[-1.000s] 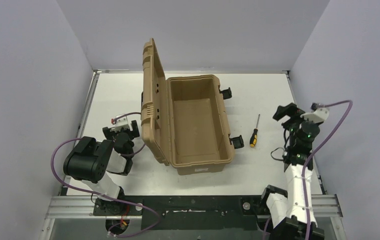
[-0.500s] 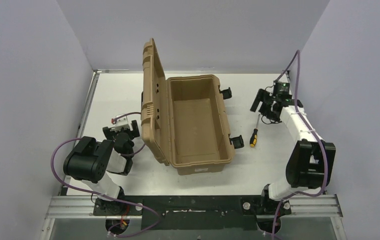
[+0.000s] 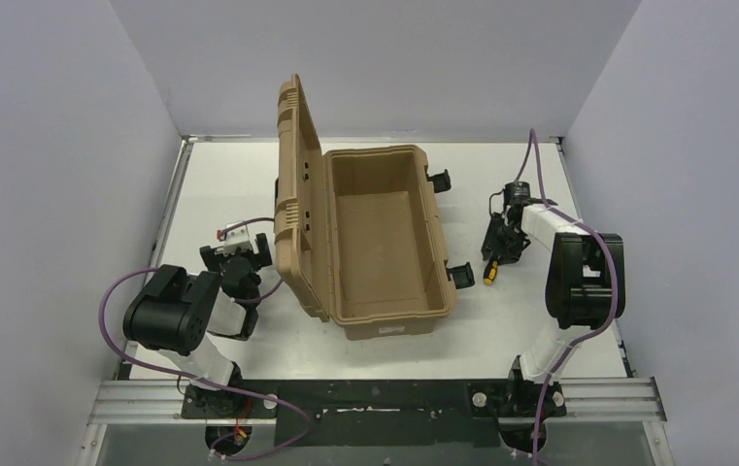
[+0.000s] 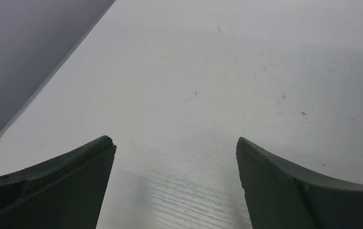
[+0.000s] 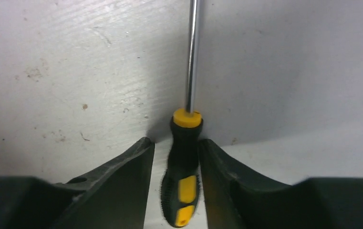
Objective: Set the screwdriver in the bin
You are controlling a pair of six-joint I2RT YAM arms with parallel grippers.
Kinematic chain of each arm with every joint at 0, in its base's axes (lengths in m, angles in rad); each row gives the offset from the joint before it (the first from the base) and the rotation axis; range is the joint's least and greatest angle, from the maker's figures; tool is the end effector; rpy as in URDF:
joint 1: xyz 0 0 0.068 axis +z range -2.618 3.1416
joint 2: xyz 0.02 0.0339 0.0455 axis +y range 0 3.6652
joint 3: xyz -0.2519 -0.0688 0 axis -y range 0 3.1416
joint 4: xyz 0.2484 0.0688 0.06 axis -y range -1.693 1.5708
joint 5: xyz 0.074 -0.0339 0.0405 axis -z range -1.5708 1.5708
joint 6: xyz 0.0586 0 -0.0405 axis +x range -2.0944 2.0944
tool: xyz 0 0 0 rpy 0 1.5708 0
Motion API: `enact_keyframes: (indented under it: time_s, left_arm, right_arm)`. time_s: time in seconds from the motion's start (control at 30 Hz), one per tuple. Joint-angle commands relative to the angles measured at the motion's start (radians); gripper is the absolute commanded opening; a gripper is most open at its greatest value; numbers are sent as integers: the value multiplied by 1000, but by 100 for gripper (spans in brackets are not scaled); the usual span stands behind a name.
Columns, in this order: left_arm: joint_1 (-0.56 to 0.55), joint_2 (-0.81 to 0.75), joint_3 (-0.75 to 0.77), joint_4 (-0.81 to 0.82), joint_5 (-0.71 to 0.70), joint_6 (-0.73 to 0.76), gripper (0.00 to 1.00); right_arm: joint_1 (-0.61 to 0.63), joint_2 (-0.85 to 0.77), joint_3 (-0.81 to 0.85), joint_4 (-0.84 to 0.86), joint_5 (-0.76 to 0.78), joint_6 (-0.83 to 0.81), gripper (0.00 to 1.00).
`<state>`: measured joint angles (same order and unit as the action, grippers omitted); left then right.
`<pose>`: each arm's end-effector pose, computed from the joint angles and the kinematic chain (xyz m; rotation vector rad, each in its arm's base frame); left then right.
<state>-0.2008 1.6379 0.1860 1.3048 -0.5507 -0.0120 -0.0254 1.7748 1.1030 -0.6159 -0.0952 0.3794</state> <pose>0.2497 -0.0195 0.1071 -0.2460 1.6880 0.3137 0.3398 -0.0031 0.1255 0.5583 2.8178 0.2068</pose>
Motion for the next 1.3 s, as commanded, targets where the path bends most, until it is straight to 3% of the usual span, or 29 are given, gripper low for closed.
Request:
enact_keyframes:
  time_s: [0.0,0.1,0.2,0.37,0.57,0.7,0.83,1.0,1.27]
  left_arm:
    - [5,-4,26,25,4,2,97]
    - [5,-2,26,26,4,2,97]
    - [6,1,25,32,3,6,97]
    - [6,4,24,40,3,7,97]
    - [7,3,24,41,2,7,97]
    - [6,2,24,38,3,7,97]
    - [5,2,24,34,3,7,97]
    - [4,-6,26,22,5,-2,97]
    - [5,-4,26,23,5,0,97]
  right_arm:
    - [8,37,-9,9,16,5,31]
    - [12,20,25,-38,18,-9,0]
    - [13,-44,105,-104,24,-20,0]
    - [19,-125,379,-271,50,-26,0]
    - [228,-101,823,-403,73,16,0]
    - [428,-44,966,-377,92,79,0]
    - [583,28,952,-319,113,109,0]
    - [688,129,861,-291,129,117,0]
    - [718,201,594,-152,116,126,0]
